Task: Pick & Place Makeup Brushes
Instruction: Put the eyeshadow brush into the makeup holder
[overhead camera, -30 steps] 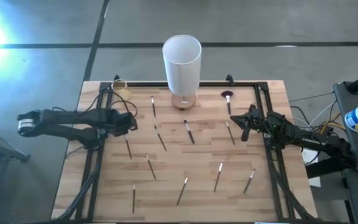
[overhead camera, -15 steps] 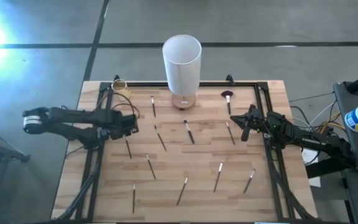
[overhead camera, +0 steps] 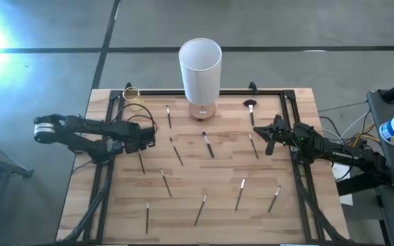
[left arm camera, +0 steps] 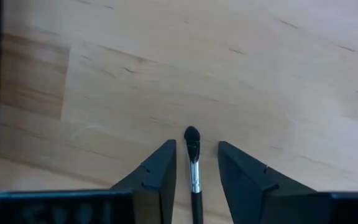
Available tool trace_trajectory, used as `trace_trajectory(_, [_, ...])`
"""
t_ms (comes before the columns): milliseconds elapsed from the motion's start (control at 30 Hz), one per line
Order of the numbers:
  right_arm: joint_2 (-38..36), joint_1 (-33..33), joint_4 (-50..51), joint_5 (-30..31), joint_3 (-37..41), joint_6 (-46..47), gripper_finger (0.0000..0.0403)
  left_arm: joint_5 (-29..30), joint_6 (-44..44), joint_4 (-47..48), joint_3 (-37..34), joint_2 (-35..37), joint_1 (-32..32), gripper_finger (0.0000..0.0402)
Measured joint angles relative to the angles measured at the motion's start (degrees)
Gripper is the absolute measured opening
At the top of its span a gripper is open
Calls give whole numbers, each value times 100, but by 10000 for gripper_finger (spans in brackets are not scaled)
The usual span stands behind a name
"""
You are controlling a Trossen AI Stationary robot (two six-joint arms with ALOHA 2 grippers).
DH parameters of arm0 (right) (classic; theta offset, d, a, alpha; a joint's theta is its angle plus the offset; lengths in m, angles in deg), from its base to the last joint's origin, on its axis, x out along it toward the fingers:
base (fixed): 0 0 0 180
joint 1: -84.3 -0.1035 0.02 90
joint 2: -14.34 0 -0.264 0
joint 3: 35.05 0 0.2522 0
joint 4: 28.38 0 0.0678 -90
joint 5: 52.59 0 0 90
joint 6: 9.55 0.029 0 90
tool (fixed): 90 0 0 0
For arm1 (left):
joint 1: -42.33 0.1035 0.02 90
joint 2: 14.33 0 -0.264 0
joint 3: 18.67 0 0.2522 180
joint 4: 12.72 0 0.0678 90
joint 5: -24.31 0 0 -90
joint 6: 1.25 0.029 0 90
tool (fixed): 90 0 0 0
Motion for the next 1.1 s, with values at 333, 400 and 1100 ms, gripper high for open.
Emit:
trace_trajectory(333, [0,0,2,-2,0,0,9,168,-41,-55,-122,-85,19,111])
trace_trajectory(400, [0,2,1,0,0,0,8,211,-49,-111,-167,-88,19,104])
trace_trajectory(1100, [0,1,4,2,0,0,8,895,421,-349,-183,237,34,3])
